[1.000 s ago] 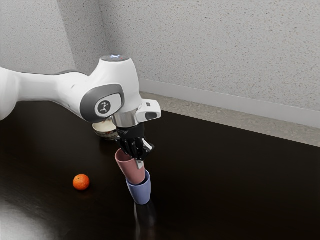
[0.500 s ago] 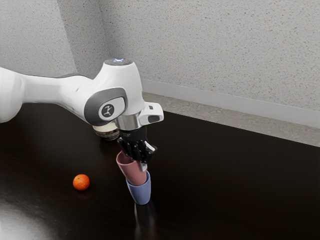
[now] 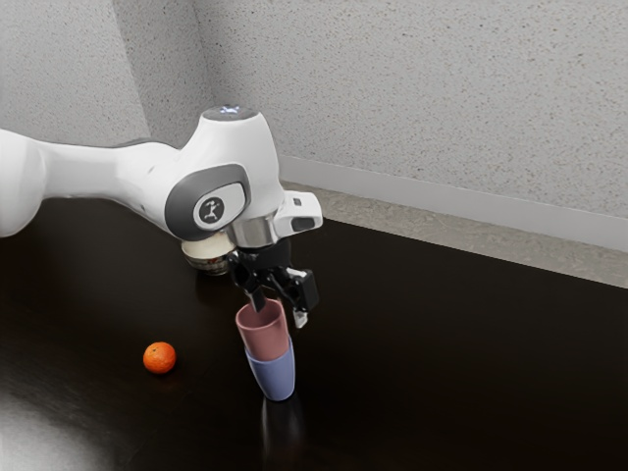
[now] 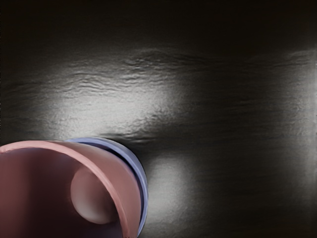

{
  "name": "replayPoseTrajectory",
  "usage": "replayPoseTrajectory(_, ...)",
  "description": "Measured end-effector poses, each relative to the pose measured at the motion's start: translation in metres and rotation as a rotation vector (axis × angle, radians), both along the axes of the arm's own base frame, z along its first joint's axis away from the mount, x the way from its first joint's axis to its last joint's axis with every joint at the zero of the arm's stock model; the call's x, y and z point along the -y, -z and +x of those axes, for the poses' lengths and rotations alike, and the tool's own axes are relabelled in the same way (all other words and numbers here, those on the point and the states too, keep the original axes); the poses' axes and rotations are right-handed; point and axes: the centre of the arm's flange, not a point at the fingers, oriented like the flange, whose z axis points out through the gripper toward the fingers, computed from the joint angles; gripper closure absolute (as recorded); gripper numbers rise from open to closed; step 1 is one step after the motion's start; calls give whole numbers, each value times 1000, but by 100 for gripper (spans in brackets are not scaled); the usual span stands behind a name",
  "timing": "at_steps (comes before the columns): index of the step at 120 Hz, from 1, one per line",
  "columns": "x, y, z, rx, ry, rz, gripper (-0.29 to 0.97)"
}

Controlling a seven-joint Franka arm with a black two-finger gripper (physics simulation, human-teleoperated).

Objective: Place the left cup onto the right cup

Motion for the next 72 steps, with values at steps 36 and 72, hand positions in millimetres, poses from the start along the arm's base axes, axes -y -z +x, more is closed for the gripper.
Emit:
replayPoseTrajectory(36, -15, -95, 47, 21, -30, -14, 4)
replayPoseTrajectory(72, -243, -184, 57, 18, -351, -4, 3)
